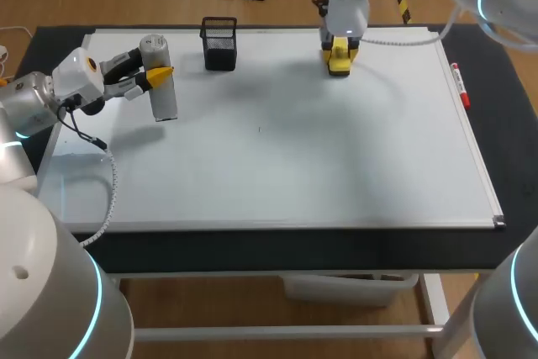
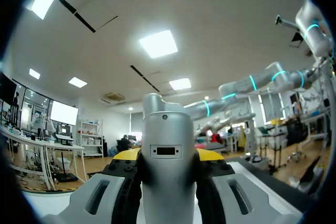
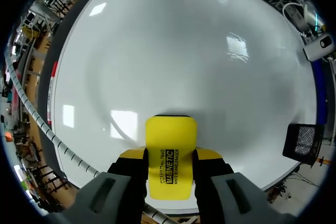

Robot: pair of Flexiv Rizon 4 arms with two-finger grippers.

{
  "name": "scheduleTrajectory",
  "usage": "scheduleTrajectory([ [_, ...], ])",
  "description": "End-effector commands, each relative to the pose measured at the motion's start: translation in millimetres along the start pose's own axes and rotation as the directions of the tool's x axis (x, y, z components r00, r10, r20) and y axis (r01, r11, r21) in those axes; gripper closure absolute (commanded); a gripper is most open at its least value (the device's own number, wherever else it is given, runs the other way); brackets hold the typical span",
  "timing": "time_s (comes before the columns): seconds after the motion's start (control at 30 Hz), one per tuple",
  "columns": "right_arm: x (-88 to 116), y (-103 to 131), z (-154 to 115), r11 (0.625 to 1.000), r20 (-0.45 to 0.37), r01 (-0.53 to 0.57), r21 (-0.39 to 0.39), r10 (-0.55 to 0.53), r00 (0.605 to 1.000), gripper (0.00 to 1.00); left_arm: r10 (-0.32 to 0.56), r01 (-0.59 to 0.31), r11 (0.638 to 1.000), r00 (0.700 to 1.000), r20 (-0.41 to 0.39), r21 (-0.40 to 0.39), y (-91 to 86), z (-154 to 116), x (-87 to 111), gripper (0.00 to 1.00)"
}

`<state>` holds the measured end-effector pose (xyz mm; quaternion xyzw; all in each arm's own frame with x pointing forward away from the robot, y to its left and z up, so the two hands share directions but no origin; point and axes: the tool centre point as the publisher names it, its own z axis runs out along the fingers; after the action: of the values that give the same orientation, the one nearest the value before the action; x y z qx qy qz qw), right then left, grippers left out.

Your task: Pick up the inspection probe, press it on each red-marked spot on the whiteboard one by one, put down the probe, pick up the eraser, and wipe off all the red marks.

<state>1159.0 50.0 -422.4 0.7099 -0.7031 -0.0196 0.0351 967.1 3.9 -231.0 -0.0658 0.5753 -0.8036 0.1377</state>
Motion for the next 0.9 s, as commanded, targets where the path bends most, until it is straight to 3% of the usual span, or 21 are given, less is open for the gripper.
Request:
scheduleTrajectory([
  [0.03, -3.8, -5.8, 0.1, 1.000, -0.017, -0.001, -0.025, 0.000, 1.000, 0.10, 0.002, -0.002, 1.000, 1.000, 0.001, 0.002, -0.3, 0.5, 0.2, 1.00],
  [0.07, -3.7, -5.7, 0.4, 1.000, -0.018, -0.002, -0.026, 0.002, 1.000, 0.00, 0.002, -0.002, 1.000, 1.000, 0.001, 0.002, -0.3, 0.5, 0.2, 1.00],
  [0.3, 4.1, 0.4, -5.7, 0.999, -0.007, -0.051, -0.012, 0.051, 0.999, 0.00, 0.002, -0.002, 1.000, 1.000, 0.001, 0.002, -0.3, 0.5, 0.2, 1.00],
  [0.43, 15.2, 5.9, -15.8, 0.987, 0.030, -0.161, 0.008, 0.160, 0.987, 0.00, 0.002, -0.002, 1.000, 1.000, 0.001, 0.002, -0.3, 0.5, 0.2, 1.00],
  [0.73, 32.1, 19.1, -41.7, 0.925, 0.137, -0.380, -0.004, 0.377, 0.916, 0.00, 0.002, -0.002, 1.000, 1.000, 0.001, 0.002, -0.3, 0.5, 0.2, 1.00],
  [0.9, 41.5, 23.2, -53.7, 0.870, 0.154, -0.492, -0.025, 0.490, 0.858, 0.00, 0.002, -0.002, 1.000, 1.000, 0.001, 0.002, -0.3, 0.5, 0.2, 1.00],
])
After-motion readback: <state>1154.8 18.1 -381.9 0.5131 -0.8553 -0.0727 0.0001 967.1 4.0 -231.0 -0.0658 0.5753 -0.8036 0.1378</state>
